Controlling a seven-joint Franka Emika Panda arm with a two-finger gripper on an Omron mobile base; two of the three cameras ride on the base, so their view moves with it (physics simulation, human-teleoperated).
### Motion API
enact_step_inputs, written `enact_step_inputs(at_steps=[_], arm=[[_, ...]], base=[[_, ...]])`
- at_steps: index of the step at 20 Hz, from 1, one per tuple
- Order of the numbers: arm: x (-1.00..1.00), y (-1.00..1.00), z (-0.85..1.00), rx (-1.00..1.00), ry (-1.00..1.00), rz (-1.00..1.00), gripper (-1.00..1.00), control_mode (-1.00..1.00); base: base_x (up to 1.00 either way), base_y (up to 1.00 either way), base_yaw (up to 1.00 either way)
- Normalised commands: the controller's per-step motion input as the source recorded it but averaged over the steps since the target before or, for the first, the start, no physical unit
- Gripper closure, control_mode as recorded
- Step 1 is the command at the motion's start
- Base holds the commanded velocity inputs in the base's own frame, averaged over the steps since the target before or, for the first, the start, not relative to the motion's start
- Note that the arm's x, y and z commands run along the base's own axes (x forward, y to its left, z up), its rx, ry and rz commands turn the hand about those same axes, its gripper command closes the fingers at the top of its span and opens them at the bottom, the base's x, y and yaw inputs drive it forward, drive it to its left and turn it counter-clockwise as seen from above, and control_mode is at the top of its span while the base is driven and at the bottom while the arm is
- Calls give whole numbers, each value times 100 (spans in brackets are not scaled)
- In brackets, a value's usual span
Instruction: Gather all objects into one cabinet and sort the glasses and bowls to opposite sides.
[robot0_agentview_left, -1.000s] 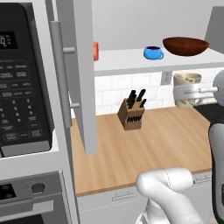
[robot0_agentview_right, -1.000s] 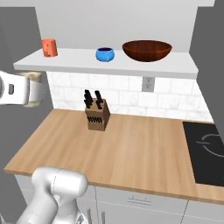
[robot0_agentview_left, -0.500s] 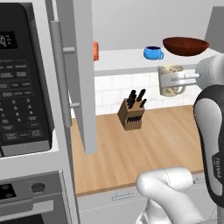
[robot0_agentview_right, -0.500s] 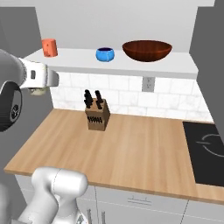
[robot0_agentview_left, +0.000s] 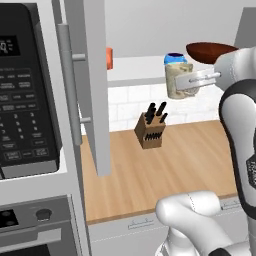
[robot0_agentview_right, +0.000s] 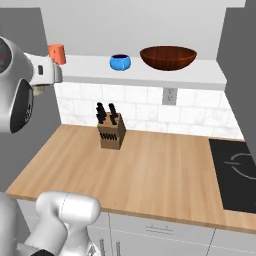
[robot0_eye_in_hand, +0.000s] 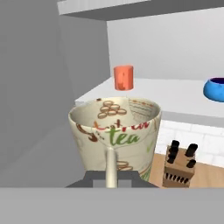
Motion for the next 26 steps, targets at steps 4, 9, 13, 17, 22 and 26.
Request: enact_step_inputs(at_steps=[4, 9, 13, 17, 22, 26], arm=[[62, 40, 3, 0, 0, 2, 100, -100], [58, 14, -1, 2, 0, 1, 100, -100], [39, 9, -10, 7, -3, 0, 100, -100], [50, 38, -22, 5, 0, 0, 100, -100], [43, 22, -4, 6, 0, 1, 100, -100], [43, 9, 0, 5, 0, 4, 100, -100]], base=[[0, 0, 0], [0, 0, 0], [0, 0, 0], [0, 0, 0], [0, 0, 0], [0, 0, 0]])
